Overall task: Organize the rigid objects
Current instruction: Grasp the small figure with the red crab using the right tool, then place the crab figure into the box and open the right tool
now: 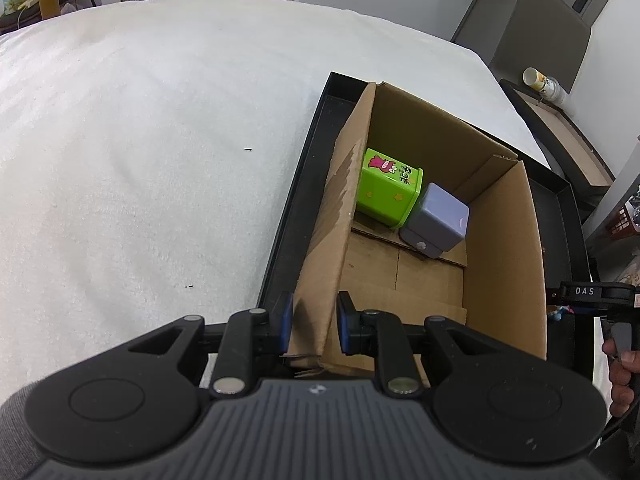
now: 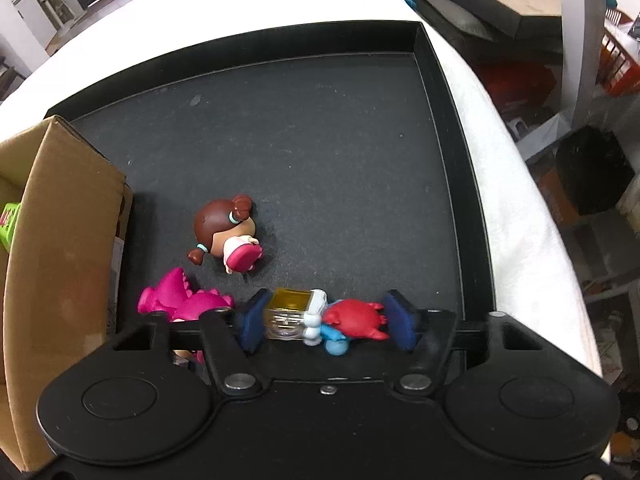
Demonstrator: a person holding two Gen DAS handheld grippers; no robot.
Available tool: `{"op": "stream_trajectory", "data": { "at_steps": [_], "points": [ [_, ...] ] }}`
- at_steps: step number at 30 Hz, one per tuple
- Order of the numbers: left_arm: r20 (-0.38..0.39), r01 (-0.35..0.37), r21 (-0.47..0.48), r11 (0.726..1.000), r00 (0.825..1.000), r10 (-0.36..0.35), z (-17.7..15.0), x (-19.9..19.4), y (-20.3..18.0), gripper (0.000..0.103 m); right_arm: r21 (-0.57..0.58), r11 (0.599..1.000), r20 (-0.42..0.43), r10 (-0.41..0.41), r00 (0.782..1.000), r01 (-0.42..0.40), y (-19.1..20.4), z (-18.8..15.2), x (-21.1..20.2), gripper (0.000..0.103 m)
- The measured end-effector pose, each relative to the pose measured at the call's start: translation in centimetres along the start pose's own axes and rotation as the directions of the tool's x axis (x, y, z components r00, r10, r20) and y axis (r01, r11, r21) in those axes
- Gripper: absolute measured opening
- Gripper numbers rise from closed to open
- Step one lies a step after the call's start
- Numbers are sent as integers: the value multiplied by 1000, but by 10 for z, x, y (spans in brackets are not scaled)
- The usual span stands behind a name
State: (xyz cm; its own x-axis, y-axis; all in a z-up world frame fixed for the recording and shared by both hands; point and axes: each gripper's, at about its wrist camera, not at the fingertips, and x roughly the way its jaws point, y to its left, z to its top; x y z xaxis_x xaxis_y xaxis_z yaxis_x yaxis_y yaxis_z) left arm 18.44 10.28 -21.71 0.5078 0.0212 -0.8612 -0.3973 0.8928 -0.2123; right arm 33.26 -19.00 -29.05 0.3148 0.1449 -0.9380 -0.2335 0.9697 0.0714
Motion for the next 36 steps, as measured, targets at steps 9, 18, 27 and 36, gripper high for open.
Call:
{"op": "stream_trajectory", "data": {
  "at_steps": [9, 18, 27, 36],
  "points": [
    [9, 6, -5, 1000, 1000, -6, -1, -2, 2, 20, 44, 999, 26, 19, 999, -20, -10, 8, -11, 60],
    [14, 21, -13, 1000, 1000, -21, -1, -4, 5, 17, 49, 998, 64, 42, 997, -45, -8, 5, -39, 60],
    [3, 38, -23, 999, 999, -38, -2, -3, 7, 17, 33, 995, 102, 92, 991, -95, 16, 9, -68, 60],
    [-11, 81, -34, 996, 997, -81, -3, -1, 12, 18, -9, 992, 141, 128, 982, -128, 49, 22, -86, 60]
  ]
}}
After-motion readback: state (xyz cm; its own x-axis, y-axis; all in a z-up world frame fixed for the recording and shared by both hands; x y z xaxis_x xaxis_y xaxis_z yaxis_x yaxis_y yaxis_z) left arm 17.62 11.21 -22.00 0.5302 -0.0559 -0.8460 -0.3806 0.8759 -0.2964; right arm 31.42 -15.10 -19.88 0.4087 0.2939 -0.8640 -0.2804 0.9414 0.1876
